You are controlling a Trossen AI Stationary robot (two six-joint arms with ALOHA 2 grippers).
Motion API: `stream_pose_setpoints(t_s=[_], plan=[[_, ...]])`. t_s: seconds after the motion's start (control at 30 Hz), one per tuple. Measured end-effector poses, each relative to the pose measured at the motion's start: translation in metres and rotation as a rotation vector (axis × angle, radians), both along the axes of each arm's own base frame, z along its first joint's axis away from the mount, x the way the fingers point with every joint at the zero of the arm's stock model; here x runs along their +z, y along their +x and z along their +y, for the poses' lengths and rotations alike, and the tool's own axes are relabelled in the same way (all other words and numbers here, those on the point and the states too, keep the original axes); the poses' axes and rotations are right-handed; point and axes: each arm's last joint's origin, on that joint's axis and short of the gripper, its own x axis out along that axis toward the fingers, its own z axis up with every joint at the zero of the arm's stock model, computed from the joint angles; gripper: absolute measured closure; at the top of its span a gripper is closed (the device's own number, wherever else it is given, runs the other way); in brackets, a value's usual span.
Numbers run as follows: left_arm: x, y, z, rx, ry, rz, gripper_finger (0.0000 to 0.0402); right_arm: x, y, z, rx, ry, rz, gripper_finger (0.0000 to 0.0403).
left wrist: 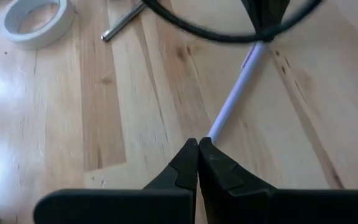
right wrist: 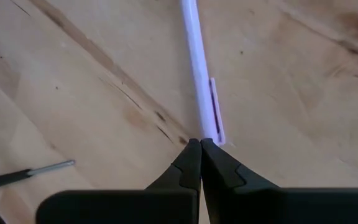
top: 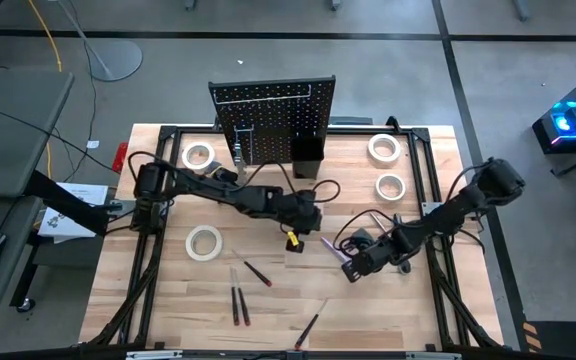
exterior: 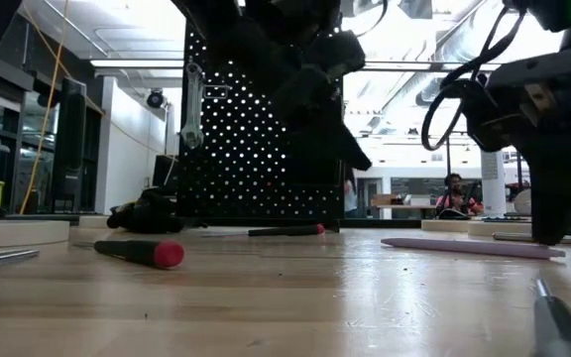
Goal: Hang tools onto peg board
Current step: Put the purple pen into the black bin on the peg board
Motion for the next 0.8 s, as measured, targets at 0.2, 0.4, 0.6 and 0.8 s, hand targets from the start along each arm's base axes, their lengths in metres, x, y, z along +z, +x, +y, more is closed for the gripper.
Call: stream_pose_setpoints(t_s=[0.2,0.4,0.6,0.8], plan=[[0.0,0.006,0.0,-0.019,0.018,-0.009,0.0401,-0.005,0.002,0.001,0.001,-0.001,0.007,0.0403],[0.001,0.007,0.0,-0.059,0.061,-0.027,0.0401,-0.006,-0.001,0.0,0.004,-0.023,0.042,0.0403],[0.005,0.01,0.0,-0.056,0.064,-0.076,0.0401,-0.012,0.002,0.001,0.01,-0.024,0.049,0.0403],[0.006,0.013,0.0,-0.053,0.066,-0.116,0.0396,-0.022,0.004,0.005,0.028,-0.003,0.084,0.0403]])
